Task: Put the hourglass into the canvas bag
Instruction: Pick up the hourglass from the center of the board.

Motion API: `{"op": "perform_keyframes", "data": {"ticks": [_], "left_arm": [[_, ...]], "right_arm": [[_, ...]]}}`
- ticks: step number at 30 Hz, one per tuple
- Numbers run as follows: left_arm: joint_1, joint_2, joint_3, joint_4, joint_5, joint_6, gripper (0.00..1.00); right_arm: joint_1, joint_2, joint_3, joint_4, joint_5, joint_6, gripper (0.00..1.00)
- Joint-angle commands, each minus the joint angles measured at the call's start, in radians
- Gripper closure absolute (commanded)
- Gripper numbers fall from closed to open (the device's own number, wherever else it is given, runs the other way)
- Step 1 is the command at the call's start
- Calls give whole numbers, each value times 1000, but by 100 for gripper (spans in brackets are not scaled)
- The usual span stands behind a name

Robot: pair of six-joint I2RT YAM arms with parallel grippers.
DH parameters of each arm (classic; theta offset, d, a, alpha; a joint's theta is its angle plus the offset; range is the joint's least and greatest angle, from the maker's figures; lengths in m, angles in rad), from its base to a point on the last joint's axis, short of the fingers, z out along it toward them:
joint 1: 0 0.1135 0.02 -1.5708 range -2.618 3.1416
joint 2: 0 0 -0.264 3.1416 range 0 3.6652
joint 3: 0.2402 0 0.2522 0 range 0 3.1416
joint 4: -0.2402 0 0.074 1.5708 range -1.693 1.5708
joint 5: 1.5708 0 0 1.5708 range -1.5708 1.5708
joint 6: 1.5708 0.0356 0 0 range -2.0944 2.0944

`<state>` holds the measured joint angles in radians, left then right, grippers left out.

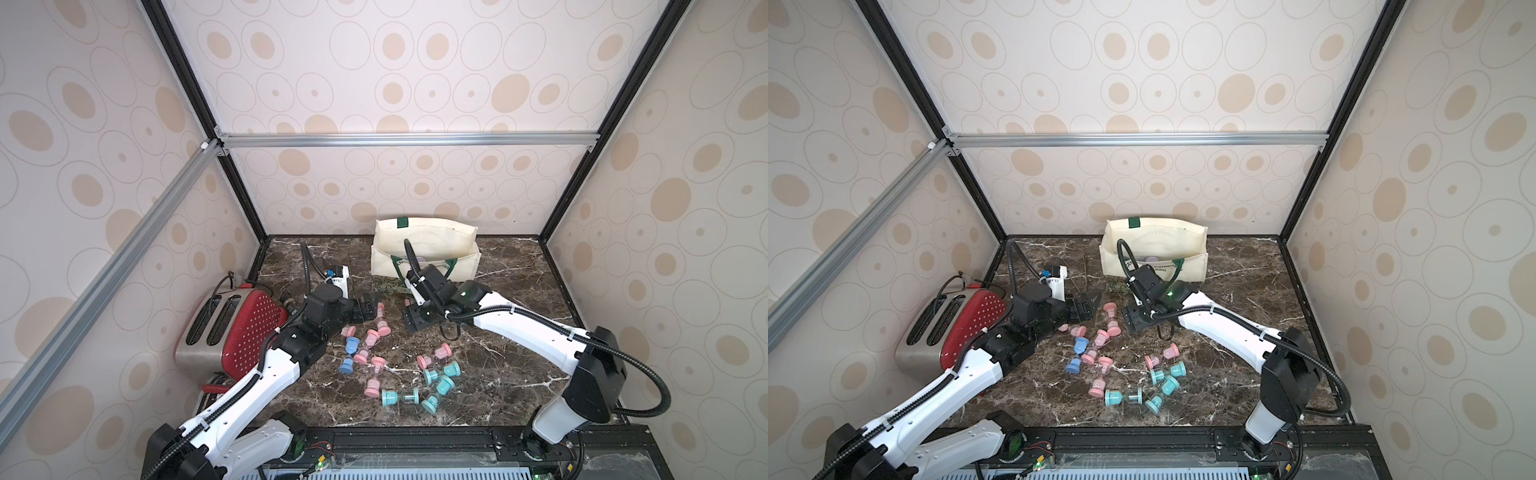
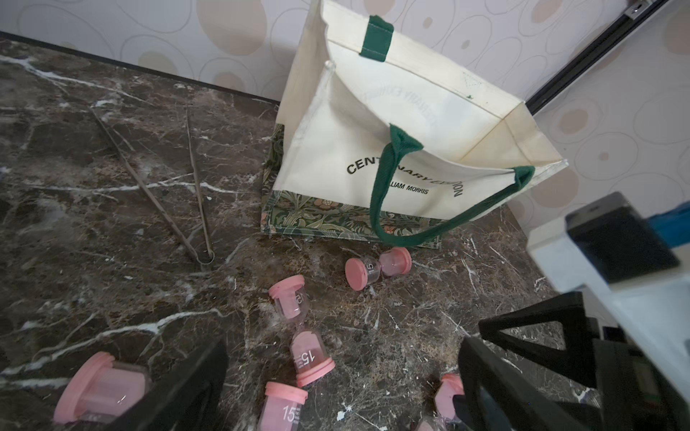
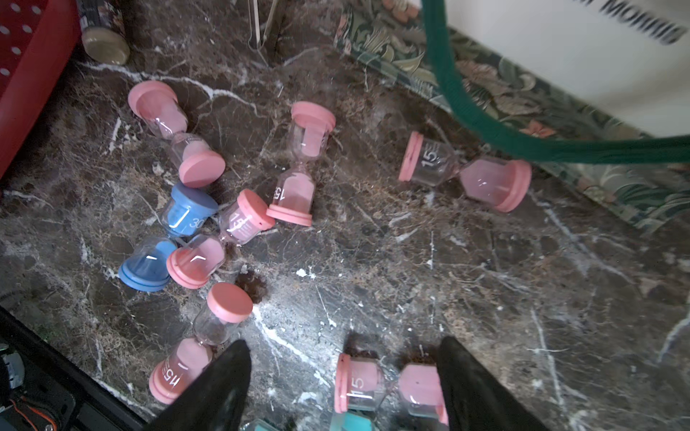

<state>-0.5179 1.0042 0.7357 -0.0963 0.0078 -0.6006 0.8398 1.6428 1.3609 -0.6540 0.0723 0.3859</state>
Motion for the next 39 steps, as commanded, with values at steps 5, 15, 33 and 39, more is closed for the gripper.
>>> {"op": "perform_keyframes", "data": {"ticks": [5,15,33,39], "left_arm": [[5,-66,-66,-27,-66,-51,3],[6,-101,-117,-15,-104,-73,3],[5,-113,-121,-18,-121,-70,2],[6,-107,-121,-13,-120,-67,2]], "right_arm": [[59,116,-46,183,31,129,24],[86,267,17,217,84,151,35],[88,432,136,231,131,149,37],[87,459,145,206,169,136,37]]}}
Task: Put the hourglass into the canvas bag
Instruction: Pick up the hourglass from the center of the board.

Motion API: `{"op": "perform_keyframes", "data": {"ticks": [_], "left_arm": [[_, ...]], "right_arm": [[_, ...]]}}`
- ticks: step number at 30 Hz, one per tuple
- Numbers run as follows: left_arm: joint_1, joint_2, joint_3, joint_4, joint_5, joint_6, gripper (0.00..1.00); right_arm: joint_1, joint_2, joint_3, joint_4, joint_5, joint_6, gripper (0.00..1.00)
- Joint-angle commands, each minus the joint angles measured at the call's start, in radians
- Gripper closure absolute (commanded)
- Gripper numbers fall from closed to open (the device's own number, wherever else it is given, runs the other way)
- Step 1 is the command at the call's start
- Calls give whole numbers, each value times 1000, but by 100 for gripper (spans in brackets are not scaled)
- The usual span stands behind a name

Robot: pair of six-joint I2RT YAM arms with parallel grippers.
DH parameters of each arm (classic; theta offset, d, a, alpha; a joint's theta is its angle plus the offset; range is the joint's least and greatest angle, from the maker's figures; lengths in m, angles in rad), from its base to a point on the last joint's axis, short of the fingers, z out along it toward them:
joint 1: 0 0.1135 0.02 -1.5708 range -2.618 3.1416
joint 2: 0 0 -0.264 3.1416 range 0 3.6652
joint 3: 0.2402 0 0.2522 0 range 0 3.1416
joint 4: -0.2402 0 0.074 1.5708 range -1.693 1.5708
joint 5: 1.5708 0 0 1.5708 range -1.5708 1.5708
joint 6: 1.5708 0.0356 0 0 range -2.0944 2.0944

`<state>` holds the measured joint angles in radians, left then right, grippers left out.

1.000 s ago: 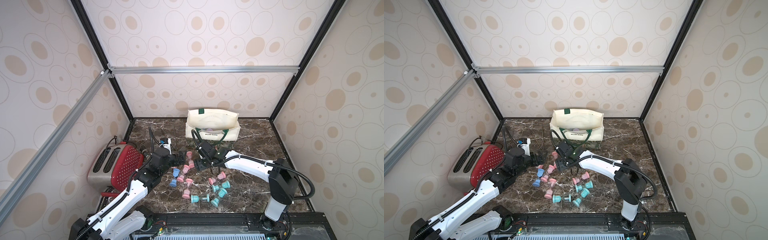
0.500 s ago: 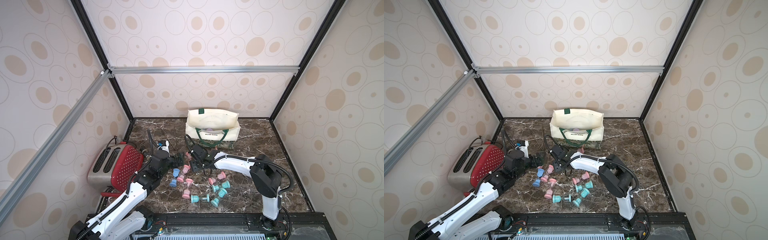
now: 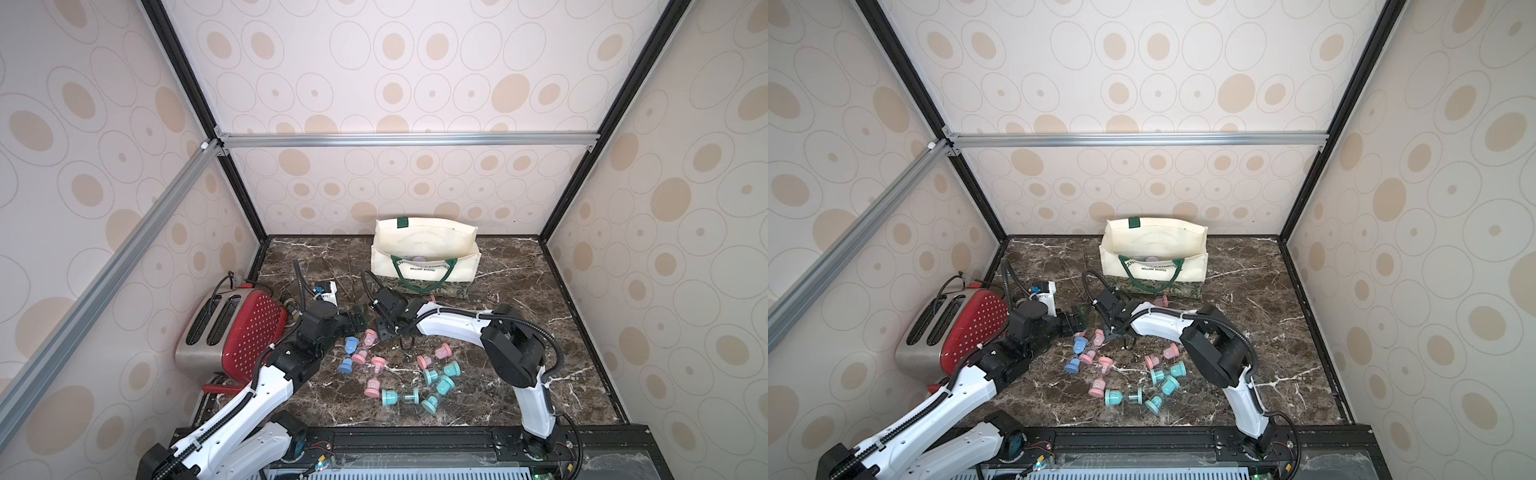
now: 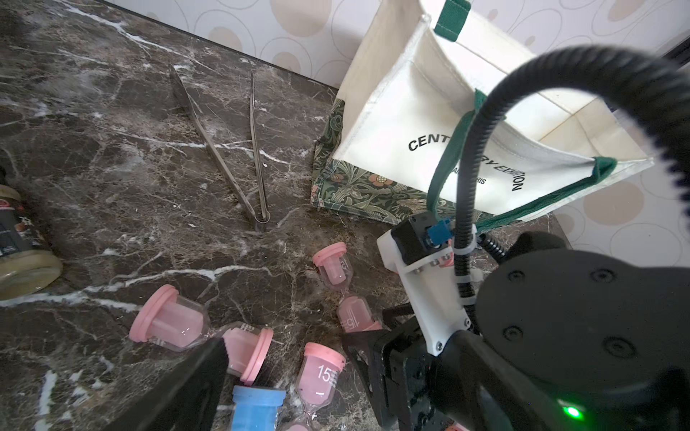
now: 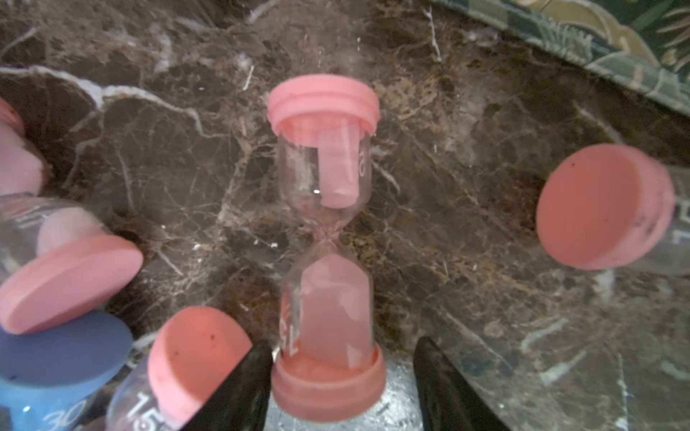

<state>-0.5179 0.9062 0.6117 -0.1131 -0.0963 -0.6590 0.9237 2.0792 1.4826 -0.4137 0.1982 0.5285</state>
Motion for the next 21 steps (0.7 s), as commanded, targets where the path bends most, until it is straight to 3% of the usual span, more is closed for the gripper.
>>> {"op": "perform_keyframes", "data": {"ticks": [1,21], "left_arm": [[5,-7,5,6,-14,-8,3],[4,10,11,15,-8,-3,3]], "right_arm": [[3,25,24,-34,45,-10,37],[3,65,11,-19,30,-41,49]]}}
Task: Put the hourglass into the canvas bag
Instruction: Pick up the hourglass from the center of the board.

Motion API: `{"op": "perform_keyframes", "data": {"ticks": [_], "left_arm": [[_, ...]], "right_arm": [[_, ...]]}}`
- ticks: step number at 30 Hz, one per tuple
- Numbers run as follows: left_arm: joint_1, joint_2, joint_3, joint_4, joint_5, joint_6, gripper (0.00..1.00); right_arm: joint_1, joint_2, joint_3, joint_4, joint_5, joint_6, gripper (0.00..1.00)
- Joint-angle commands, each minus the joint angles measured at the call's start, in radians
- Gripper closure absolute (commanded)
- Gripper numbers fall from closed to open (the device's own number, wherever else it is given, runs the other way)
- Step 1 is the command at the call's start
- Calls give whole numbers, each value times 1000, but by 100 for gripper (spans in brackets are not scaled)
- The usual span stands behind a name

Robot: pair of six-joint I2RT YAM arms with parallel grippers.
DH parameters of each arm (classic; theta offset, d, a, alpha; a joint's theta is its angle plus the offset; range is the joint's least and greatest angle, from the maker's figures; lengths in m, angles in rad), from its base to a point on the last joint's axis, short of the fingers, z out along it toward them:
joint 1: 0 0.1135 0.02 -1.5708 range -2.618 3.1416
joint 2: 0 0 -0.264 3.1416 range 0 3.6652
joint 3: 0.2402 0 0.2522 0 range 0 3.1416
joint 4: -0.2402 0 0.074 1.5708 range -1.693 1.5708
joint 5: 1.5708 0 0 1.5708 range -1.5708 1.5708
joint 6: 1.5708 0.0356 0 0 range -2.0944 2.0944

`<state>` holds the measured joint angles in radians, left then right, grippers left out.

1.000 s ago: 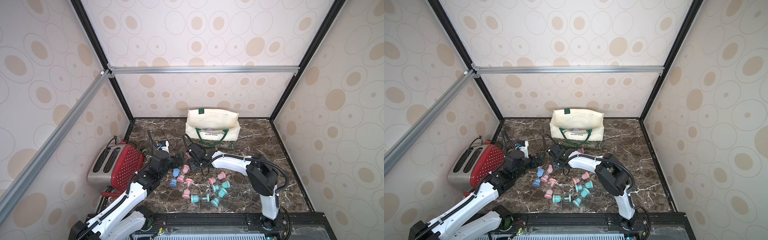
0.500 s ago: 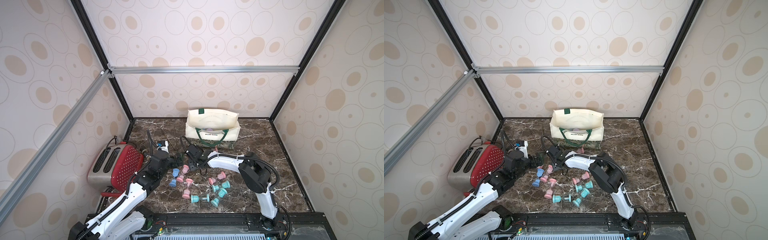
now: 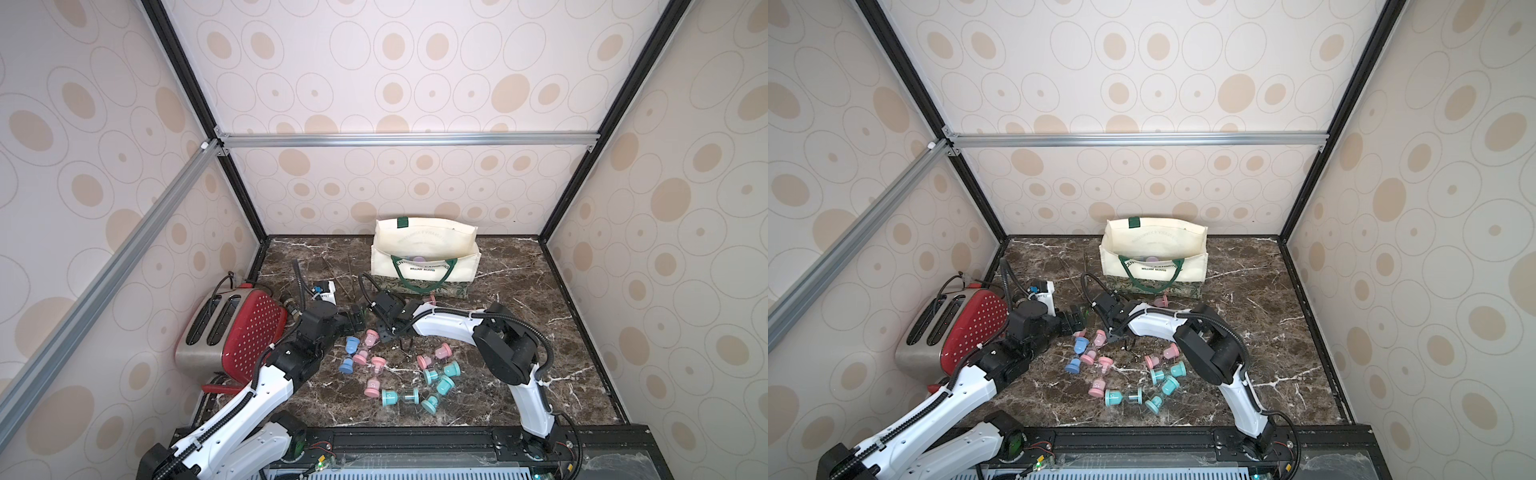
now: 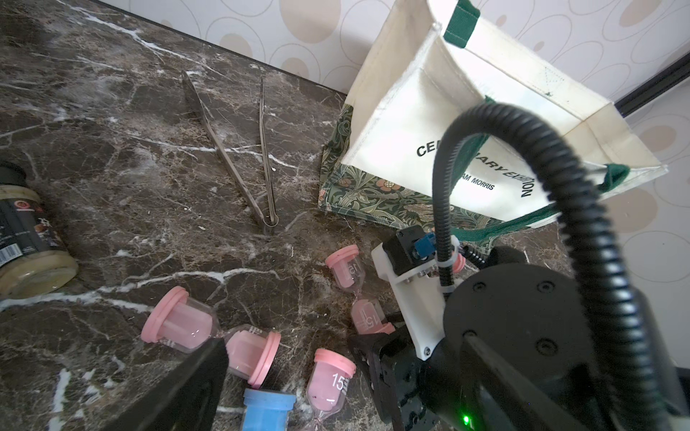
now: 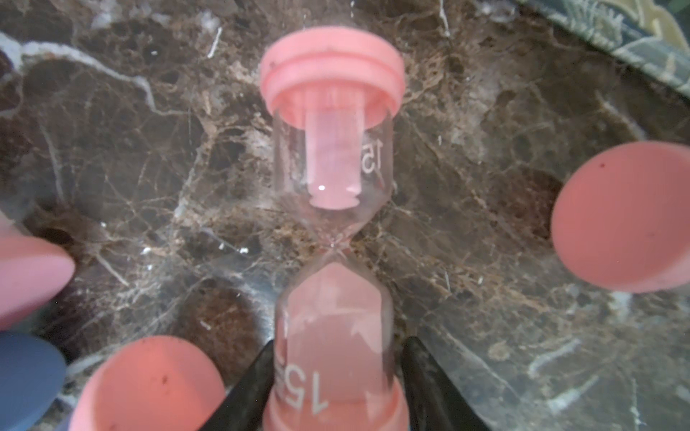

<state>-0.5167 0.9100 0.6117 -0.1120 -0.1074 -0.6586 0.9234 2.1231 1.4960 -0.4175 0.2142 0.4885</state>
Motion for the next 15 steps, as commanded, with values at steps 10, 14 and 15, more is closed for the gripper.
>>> {"op": "perform_keyframes", "data": {"ticks": [10,14,15], "left_arm": [[4,7,26,11,9,1,2],[4,4,33,5,9,2,2],[4,3,36,3,10,2,3]], "right_arm": [[2,-14,-9,6,10,-28,62],[1,-58,-41,28,-7,-31,64],[2,-69,-48,32,-11,-34,65]]}}
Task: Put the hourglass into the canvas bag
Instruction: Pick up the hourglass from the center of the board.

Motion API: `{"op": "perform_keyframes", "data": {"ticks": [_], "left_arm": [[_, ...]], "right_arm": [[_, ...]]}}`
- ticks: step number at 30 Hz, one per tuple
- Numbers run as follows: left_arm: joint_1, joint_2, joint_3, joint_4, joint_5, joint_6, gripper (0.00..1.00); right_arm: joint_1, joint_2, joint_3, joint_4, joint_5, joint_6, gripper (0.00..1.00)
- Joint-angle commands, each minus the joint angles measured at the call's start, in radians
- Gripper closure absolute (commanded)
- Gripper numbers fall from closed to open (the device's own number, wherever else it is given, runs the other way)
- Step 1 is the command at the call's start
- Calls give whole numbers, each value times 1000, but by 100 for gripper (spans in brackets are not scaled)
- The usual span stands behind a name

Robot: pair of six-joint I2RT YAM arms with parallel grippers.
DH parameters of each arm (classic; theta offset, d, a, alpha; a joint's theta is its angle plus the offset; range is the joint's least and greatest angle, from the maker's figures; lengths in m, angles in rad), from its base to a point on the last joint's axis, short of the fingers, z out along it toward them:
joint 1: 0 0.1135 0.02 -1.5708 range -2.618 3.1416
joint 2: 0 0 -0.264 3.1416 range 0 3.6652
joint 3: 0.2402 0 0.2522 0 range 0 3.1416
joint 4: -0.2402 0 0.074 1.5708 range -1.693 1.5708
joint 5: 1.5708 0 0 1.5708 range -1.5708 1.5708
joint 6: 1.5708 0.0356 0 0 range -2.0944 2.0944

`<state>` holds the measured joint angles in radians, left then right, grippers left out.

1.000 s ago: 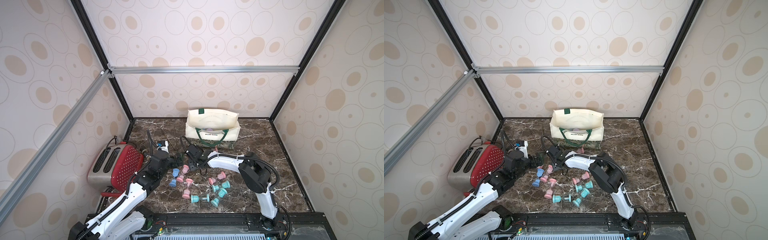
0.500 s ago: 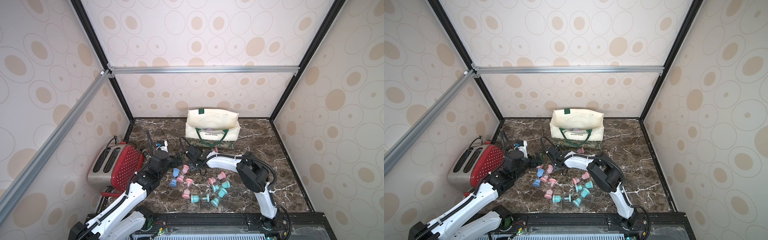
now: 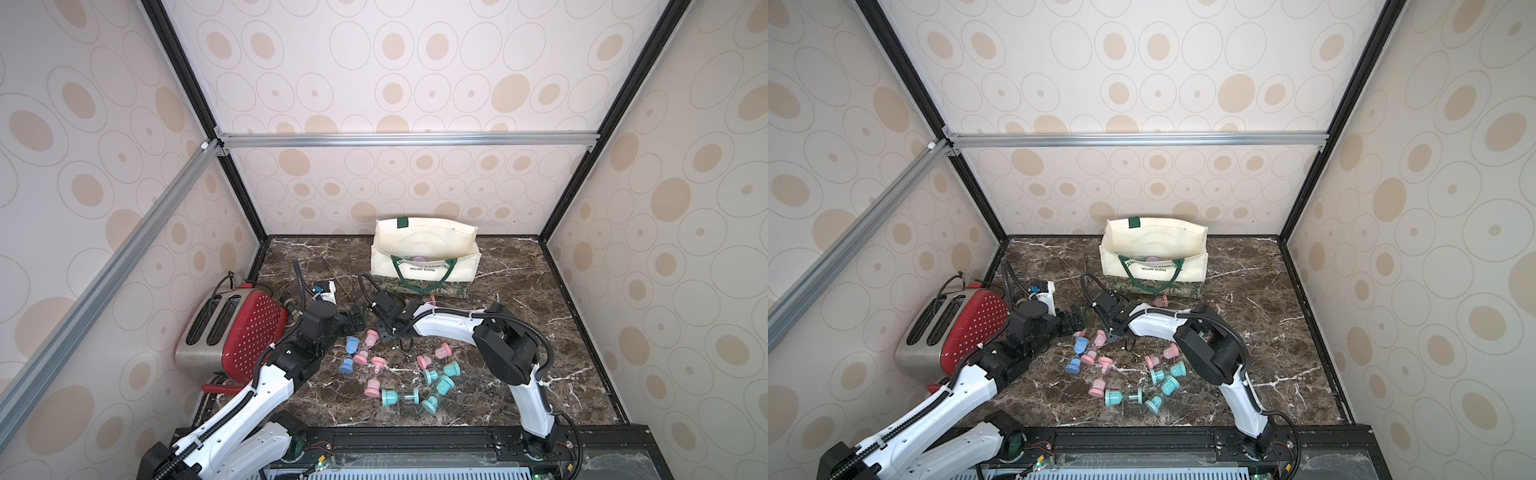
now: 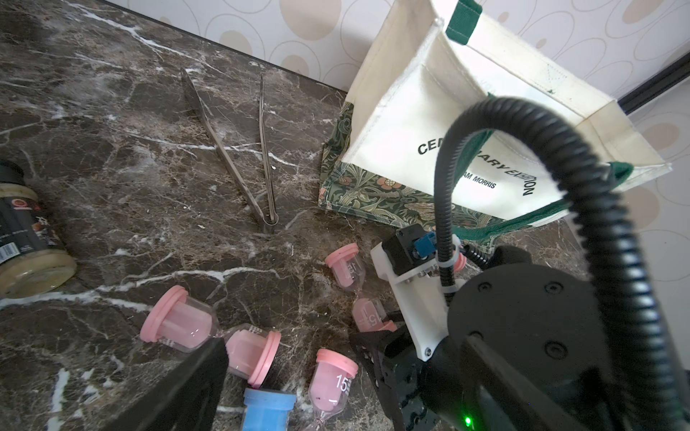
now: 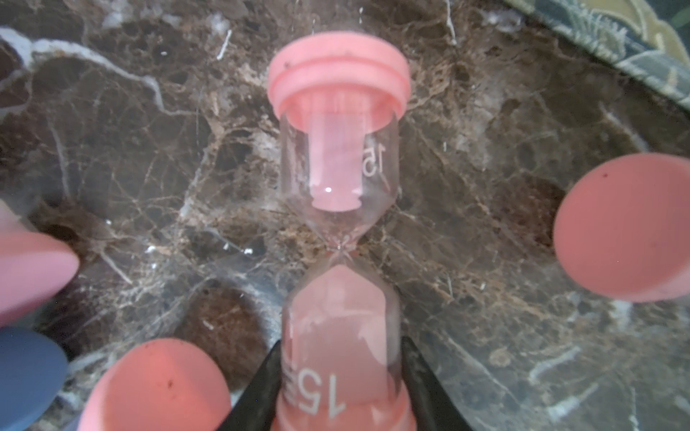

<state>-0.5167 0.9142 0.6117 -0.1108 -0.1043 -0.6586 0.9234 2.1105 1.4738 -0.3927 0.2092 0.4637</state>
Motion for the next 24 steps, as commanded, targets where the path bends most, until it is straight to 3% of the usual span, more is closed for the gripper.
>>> {"op": "perform_keyframes", "data": {"ticks": [1,15,24], "left_arm": [[4,-1,39,2,8,3,2],[5,-7,116,-17,50,37,2],[4,29,193,-10,49,46,3]], "right_arm": [[2,-70,-32,5,-10,-11,66],[-4,-293,-112,-73,-38,-67,74],[-58,-419,-18,-235,-80,-195,77]]}}
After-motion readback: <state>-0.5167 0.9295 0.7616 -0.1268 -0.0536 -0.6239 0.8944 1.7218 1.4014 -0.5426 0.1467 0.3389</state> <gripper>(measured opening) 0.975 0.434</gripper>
